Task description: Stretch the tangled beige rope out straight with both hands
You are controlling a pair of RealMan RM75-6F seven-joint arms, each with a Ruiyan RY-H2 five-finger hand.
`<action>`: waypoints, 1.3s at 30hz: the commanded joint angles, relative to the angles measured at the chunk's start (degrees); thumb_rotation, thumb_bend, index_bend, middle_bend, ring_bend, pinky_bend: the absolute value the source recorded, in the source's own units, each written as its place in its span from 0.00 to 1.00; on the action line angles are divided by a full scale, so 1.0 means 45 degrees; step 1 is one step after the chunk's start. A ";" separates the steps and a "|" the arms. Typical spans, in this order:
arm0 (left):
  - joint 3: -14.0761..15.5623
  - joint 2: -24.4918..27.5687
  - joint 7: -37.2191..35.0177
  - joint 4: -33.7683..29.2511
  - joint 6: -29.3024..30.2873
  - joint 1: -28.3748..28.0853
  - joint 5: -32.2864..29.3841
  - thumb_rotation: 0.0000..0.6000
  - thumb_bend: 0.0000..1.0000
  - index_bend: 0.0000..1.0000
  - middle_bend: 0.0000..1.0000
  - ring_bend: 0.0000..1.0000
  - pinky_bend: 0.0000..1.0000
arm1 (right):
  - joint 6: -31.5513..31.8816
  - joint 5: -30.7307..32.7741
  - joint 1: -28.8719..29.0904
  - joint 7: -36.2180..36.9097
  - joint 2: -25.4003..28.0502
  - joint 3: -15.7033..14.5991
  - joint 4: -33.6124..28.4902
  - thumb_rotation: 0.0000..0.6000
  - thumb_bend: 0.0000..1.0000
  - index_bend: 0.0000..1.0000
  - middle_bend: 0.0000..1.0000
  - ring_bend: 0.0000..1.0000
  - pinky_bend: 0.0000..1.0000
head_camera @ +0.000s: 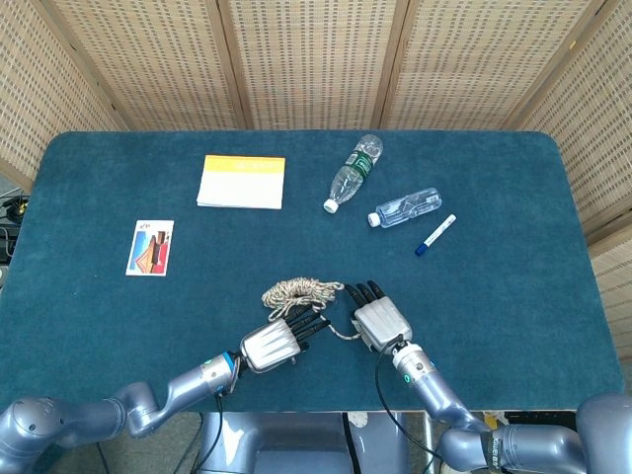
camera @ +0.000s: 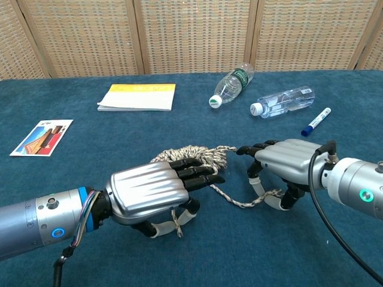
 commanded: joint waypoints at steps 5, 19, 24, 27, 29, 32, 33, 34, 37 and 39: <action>0.0029 -0.0079 0.0006 0.0063 0.0019 -0.0018 -0.0067 1.00 0.40 0.56 0.00 0.00 0.00 | 0.0022 -0.0054 -0.0020 0.0053 0.0027 -0.0010 0.0006 1.00 0.49 0.63 0.00 0.00 0.00; 0.0016 -0.0134 0.0053 0.0157 0.0075 -0.0051 -0.0224 1.00 0.42 0.68 0.00 0.00 0.00 | 0.0029 -0.0142 -0.0044 0.0086 -0.0002 -0.0045 0.0048 1.00 0.49 0.64 0.00 0.00 0.00; 0.0023 -0.0146 0.0089 0.0155 0.0082 -0.0041 -0.0281 1.00 0.43 0.71 0.00 0.00 0.00 | 0.0049 -0.0157 -0.0056 0.0087 -0.0015 -0.0041 0.0042 1.00 0.49 0.64 0.00 0.00 0.00; 0.0039 -0.0170 0.0122 0.0174 0.0084 -0.0030 -0.0305 1.00 0.45 0.71 0.00 0.00 0.00 | 0.0067 -0.0168 -0.0077 0.0081 0.0000 -0.0059 0.0037 1.00 0.49 0.64 0.00 0.00 0.00; 0.0038 -0.0177 0.0135 0.0173 0.0083 -0.0028 -0.0328 1.00 0.46 0.71 0.00 0.00 0.00 | 0.0073 -0.0169 -0.0090 0.0080 0.0016 -0.0068 0.0037 1.00 0.49 0.64 0.00 0.00 0.00; 0.0029 -0.0186 0.0162 0.0184 0.0103 -0.0030 -0.0346 1.00 0.47 0.71 0.00 0.00 0.00 | 0.0077 -0.0177 -0.0104 0.0088 0.0036 -0.0072 0.0035 1.00 0.49 0.64 0.00 0.00 0.00; 0.0027 -0.0186 0.0175 0.0181 0.0112 -0.0031 -0.0349 1.00 0.47 0.72 0.00 0.00 0.00 | 0.0082 -0.0182 -0.0106 0.0090 0.0042 -0.0067 0.0031 1.00 0.49 0.64 0.00 0.00 0.00; 0.0030 -0.0185 0.0183 0.0179 0.0128 -0.0025 -0.0350 1.00 0.47 0.72 0.00 0.00 0.00 | 0.0087 -0.0187 -0.0111 0.0095 0.0050 -0.0067 0.0019 1.00 0.49 0.64 0.00 0.00 0.00; 0.0019 -0.0159 0.0192 0.0160 0.0194 -0.0012 -0.0356 1.00 0.47 0.74 0.00 0.00 0.00 | 0.0107 -0.0206 -0.0129 0.0117 0.0073 -0.0065 -0.0002 1.00 0.49 0.64 0.00 0.00 0.00; -0.0040 -0.0052 0.0151 0.0052 0.0340 -0.0001 -0.0366 1.00 0.48 0.74 0.00 0.00 0.00 | 0.0133 -0.0228 -0.0149 0.0142 0.0114 -0.0060 -0.0035 1.00 0.49 0.64 0.00 0.00 0.00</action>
